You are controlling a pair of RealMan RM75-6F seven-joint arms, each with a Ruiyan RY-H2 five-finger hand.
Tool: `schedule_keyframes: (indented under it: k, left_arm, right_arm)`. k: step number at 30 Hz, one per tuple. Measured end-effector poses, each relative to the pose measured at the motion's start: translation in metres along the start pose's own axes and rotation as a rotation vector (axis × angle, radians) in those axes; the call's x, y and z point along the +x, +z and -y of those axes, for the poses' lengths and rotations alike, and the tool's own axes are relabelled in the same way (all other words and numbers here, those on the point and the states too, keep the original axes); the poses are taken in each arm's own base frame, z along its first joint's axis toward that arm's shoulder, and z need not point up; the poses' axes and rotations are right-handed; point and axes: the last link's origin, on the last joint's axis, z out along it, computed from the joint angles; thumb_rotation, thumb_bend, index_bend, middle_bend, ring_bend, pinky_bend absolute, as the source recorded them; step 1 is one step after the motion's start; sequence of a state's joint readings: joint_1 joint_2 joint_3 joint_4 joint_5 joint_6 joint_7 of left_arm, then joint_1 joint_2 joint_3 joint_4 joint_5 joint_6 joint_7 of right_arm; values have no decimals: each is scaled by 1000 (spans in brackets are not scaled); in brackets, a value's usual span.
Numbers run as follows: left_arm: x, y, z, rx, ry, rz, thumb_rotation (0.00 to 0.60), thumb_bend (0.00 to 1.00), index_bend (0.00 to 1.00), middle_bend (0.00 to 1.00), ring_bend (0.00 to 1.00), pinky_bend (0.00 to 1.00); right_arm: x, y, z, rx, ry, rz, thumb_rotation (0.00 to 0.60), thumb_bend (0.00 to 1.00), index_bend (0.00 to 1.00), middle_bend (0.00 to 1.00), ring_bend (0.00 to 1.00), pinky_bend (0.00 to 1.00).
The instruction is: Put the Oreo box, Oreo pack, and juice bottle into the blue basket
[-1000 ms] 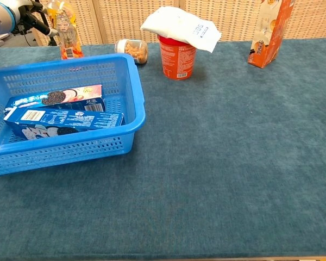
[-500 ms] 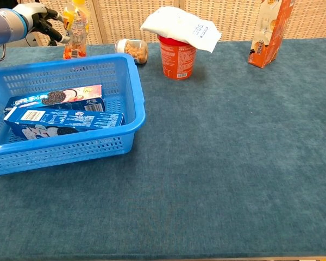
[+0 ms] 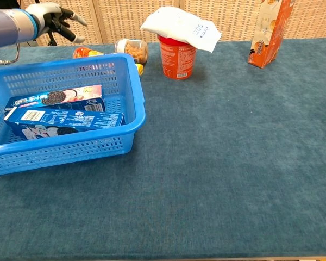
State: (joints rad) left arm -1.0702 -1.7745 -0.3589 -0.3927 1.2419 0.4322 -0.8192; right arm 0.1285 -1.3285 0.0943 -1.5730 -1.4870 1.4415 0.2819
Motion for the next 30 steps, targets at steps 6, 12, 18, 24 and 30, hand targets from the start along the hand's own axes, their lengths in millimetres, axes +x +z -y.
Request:
schedule_keyframes:
  k: [6,12,18,24,30]
  left_arm:
    - [28,1,-7,-24,81,-18,600,330,256,16,6,103]
    - [53,5,-12,42,304,54,600,328,215,0,0,103]
    - [66,4,-22,105,532,171,600,328,176,0,0,91]
    - [60,4,-24,116,724,235,600,328,176,0,0,86]
    - [40,9,-25,95,803,250,600,328,175,0,0,86]
  right_arm:
    - [2,-1,3,11,6,-7,600,234,0,0,0,464]
    - [3,-2,4,15,11,-10,600,234,0,0,0,464]
    - [6,-2,4,16,18,-21,600,234,0,0,0,464]
    - [8,-1,3,10,26,-25,600,234,0,0,0,464]
    - [8,-1,0,-1,34,-23,600,234,0,0,0,464]
